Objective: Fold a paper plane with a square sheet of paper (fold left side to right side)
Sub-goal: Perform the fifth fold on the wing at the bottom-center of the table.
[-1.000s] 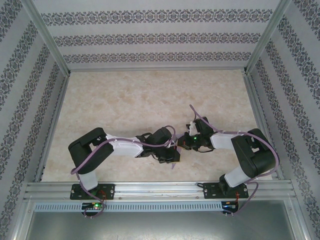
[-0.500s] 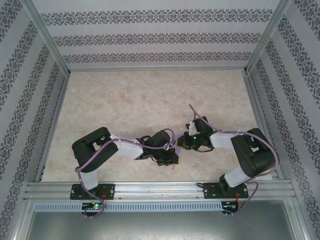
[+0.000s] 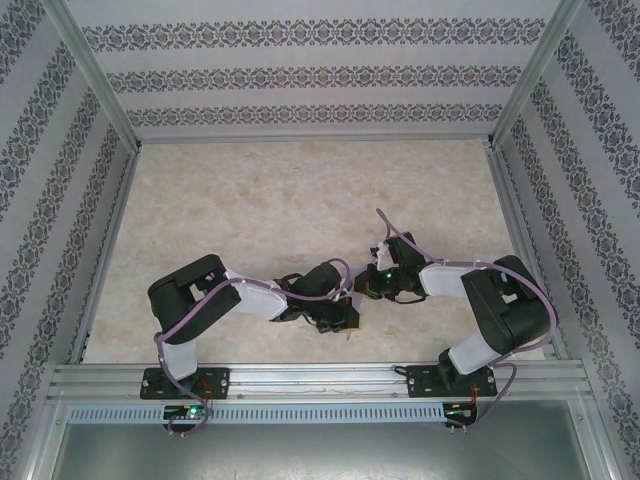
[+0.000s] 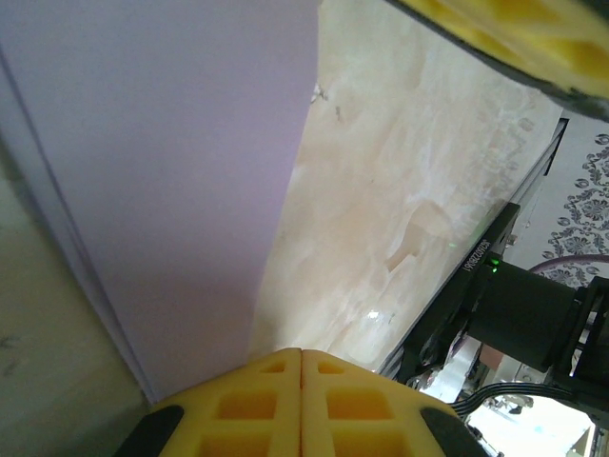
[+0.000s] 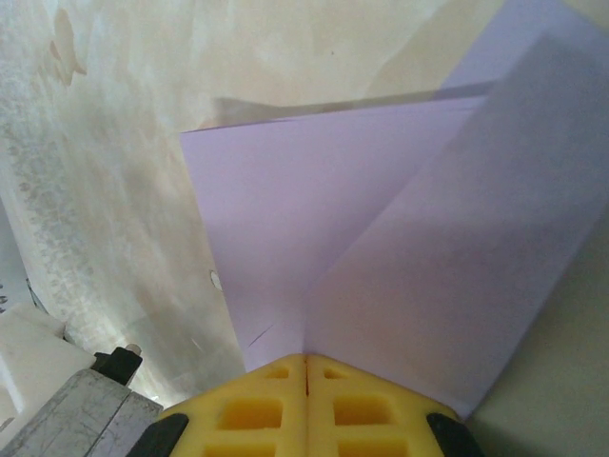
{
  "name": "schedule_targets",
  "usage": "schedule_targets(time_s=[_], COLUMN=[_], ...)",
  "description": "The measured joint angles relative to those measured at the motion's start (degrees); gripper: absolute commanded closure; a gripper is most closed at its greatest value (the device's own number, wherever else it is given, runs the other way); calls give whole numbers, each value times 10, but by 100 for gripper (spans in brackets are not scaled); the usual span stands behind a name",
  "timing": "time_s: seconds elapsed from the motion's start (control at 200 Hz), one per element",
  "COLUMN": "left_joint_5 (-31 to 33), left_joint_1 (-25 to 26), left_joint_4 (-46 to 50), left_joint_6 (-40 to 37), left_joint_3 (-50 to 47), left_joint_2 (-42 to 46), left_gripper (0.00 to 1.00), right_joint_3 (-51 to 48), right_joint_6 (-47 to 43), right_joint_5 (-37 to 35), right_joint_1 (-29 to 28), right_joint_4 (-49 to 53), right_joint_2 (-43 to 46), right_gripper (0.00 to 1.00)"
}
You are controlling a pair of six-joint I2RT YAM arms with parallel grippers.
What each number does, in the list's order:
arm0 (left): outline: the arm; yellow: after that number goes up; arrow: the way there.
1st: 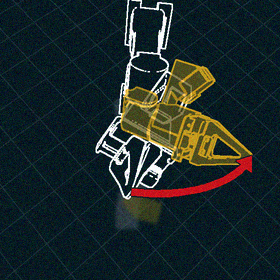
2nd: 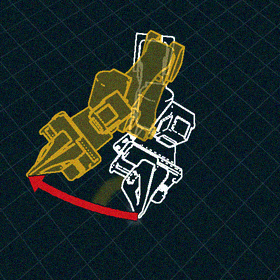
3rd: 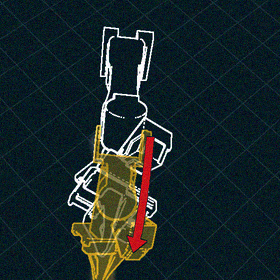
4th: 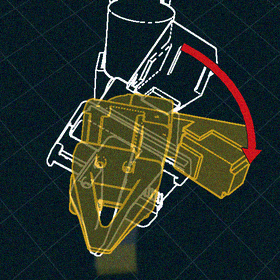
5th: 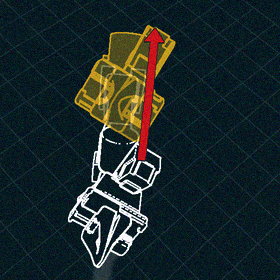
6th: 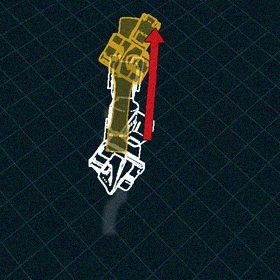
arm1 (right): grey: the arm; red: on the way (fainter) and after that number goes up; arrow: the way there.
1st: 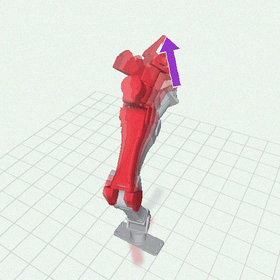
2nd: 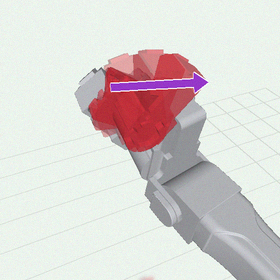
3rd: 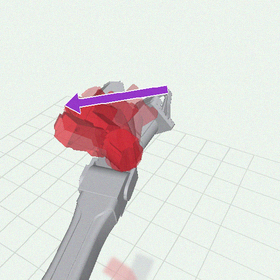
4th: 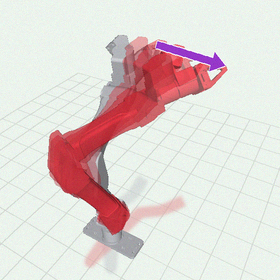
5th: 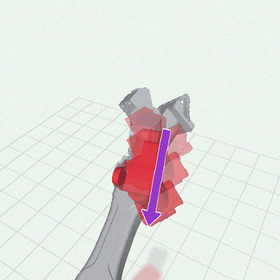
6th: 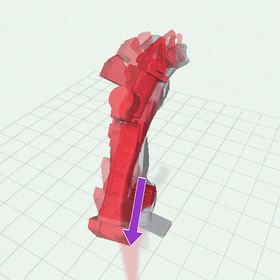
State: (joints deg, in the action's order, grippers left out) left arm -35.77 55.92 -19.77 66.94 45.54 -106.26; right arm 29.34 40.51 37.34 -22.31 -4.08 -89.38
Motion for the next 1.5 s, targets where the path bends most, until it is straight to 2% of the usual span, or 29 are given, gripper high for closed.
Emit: schedule_targets(time_s=[0.475,1.089,1.499], left_joint_5=[21,91,82], left_joint_1=[20,63,94], left_joint_4=[-50,-115,-99], left_joint_6=[19,52,64], left_joint_3=[0,-32,-55], left_joint_2=[-18,-14,14], left_gripper=[94,93,93], right_joint_3=[6,13,13], right_joint_6=[-4,-15,-16], right_joint_5=[0,-2,-2], right_joint_1=[0,-1,-1], right_joint_4=[9,24,24], right_joint_2=[-3,-3,-3], right_gripper=[100,100,100])
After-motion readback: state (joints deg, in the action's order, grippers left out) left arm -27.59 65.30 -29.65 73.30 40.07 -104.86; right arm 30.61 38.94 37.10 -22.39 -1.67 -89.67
